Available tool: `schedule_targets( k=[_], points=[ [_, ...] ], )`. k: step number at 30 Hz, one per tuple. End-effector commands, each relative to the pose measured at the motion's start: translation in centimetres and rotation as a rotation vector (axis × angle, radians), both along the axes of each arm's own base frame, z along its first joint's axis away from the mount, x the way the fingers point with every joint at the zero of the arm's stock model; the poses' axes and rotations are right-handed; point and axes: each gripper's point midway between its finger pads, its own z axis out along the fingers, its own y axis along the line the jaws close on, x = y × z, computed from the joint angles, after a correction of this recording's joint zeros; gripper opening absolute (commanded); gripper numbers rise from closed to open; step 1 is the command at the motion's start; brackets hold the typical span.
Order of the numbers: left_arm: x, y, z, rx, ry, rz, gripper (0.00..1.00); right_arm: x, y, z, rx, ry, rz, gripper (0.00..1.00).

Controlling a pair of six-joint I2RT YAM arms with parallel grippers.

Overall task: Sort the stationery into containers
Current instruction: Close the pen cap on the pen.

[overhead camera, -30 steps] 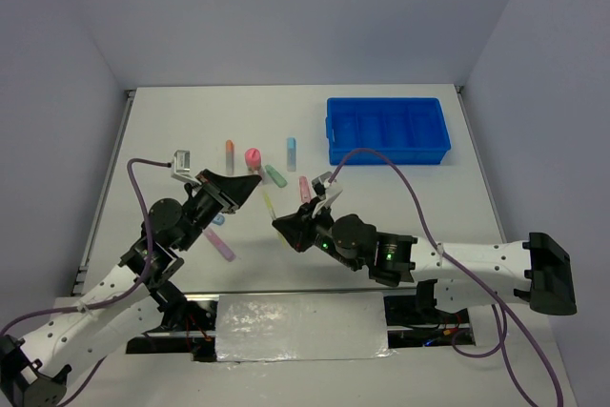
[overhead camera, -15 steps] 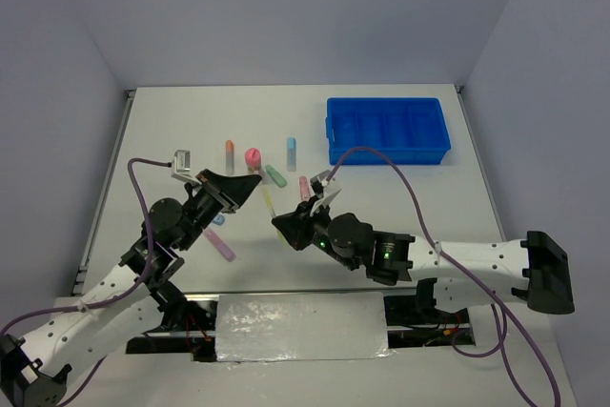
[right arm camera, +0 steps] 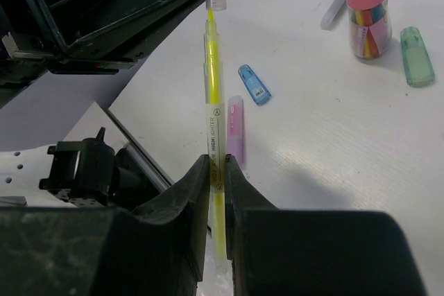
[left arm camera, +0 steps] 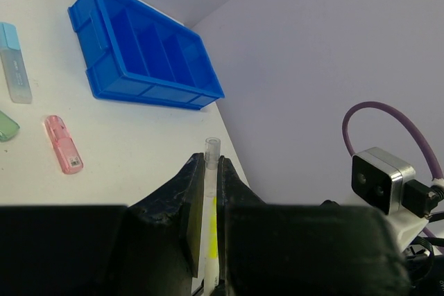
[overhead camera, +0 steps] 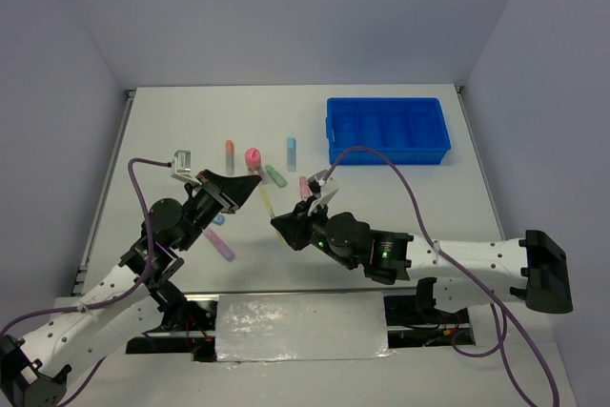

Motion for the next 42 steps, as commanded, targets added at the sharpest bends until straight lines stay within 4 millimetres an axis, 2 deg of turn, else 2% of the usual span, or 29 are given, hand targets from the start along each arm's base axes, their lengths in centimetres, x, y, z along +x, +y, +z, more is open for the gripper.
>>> schedule_targets(
  k=[1,14,27,33,39,42],
  points=[
    [-0.2,0.2,1.8,-0.018,-0.062,0.003,0.0,0.4,0.6,2.5,0.047,-0.016,-0.024,0.0],
    [-0.3,-0.2,1.7,-0.021,-0.07,-0.015,0.0,1.1,0.7,2.3,0.021,-0.019,-0.056,0.0],
    [-0.8,-0.4,0.5,0.02,-0.086,-0.043,0.0,1.4,0.8,3.8,0.036,-0.04,-0.063,0.0],
    [-1.5,-1.4,0.9,-0.007,-0.098,-0.112,0.0,2.4,1.2,4.2,0.052,-0.049,-0.086,0.0],
    [-1.9,-1.8,0.5,-0.023,-0.079,-0.141,0.0,3.2,0.9,5.9,0.09,-0.108,-0.11,0.0],
    [-2.1,-2.2,0.4,0.013,-0.08,-0.169,0.01,3.5,0.3,7.8,0.129,-0.176,-0.121,0.0]
  ],
)
